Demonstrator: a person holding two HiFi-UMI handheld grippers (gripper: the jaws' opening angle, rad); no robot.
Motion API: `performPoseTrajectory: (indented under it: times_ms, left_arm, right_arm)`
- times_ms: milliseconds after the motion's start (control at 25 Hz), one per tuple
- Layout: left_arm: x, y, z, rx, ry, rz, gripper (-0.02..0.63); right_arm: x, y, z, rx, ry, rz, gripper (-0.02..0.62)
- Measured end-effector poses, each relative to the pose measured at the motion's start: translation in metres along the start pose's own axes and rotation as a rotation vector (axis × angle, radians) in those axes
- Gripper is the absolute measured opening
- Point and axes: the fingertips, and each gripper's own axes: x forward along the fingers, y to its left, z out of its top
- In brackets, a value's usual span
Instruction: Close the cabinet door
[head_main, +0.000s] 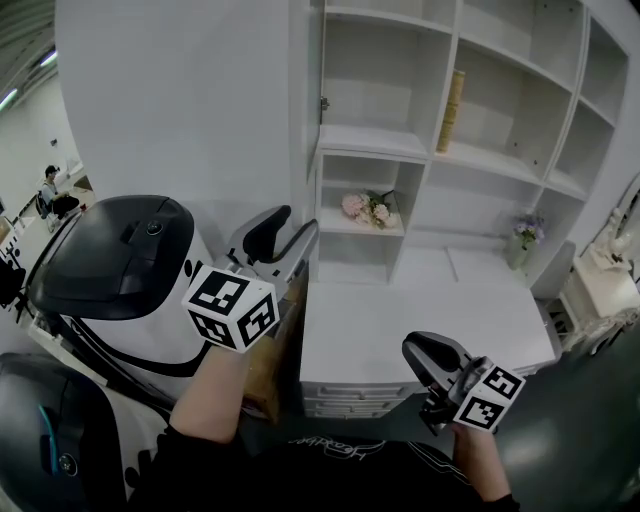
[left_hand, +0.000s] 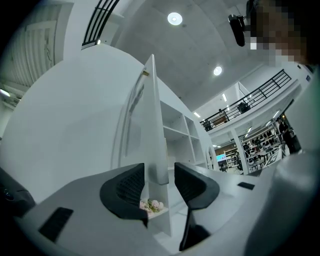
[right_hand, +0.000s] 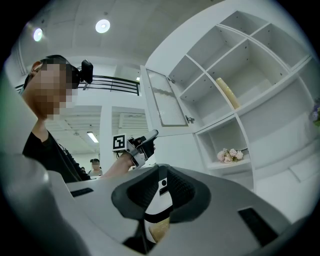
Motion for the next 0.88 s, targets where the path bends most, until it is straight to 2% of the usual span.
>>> performPoseTrajectory:
  times_ms: [200,680,880]
  left_arm:
    - [0.005,0.004,0.002,0.034,-0.01,0.015,0.156]
    - [0.011,0.0,0.002,0.046,-0.032,0.034,0.158]
    - [0.017,-0.007,0.0,0.047,-0.017,0.055,0.158]
  right_arm:
    - [-0.003,-0.008,0.003,-0.007,-0.009,-0.006,0.058]
    - [0.004,-0.025,-0.004,0.01,0.009,-0.034,0.057]
    - [0.0,-0.023,-0.004,0.007,0.005,-0.011,0.057]
